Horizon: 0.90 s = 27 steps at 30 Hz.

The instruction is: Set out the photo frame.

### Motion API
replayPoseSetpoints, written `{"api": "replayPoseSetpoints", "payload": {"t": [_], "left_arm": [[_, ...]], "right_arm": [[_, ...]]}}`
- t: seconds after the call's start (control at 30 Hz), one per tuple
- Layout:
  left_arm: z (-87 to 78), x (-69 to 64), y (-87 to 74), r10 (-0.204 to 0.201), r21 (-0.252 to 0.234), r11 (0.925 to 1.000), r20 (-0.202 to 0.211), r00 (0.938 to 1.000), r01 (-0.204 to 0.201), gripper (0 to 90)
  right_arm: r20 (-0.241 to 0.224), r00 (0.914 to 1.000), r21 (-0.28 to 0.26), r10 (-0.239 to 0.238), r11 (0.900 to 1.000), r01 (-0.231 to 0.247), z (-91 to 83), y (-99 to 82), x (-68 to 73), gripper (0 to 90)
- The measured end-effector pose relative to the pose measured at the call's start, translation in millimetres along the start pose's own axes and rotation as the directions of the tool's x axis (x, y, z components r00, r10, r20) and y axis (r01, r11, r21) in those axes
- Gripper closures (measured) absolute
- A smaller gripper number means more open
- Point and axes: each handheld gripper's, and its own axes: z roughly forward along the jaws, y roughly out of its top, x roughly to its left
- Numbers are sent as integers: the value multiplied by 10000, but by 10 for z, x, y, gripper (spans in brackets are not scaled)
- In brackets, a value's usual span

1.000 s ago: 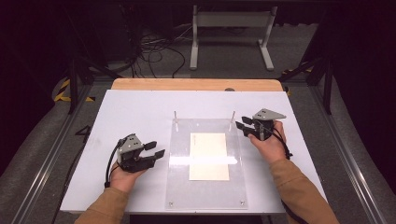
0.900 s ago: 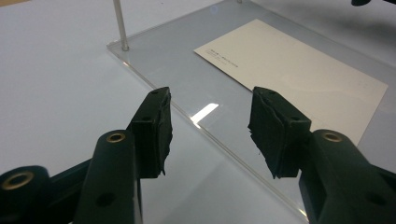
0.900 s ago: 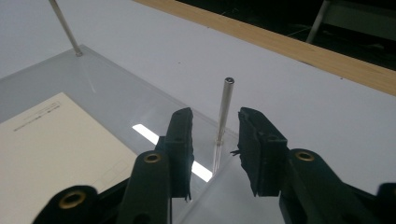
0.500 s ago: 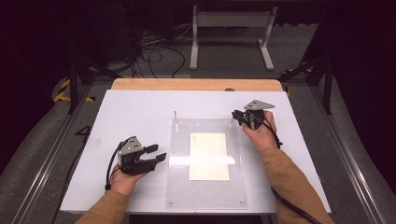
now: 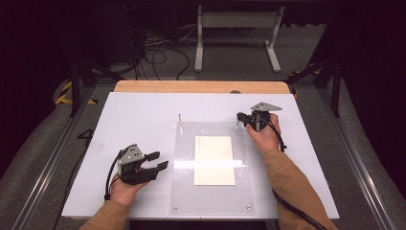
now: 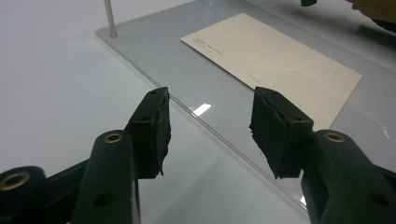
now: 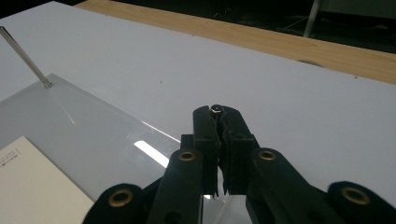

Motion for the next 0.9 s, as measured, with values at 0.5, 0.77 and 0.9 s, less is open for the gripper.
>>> {"api": "replayPoseSetpoints", "payload": {"t": [0.5, 0.77, 0.9], "left_arm": [[-21, 31, -16, -37, -13, 10000, -50, 10000, 37, 471], [-108, 66, -51, -158, -267, 9995, 88, 9998, 161, 434], [-139, 15, -49, 214, -334, 9992, -59, 9998, -216, 397]], "right_arm": [[-235, 9912, 263, 1304, 9912, -1298, 95, 58, -105, 859], [-418, 9810, 232, 1895, 9818, -1887, 151, 67, -164, 858], [-468, 9728, 109, 2270, 9739, -2267, 190, 58, -190, 858]]}}
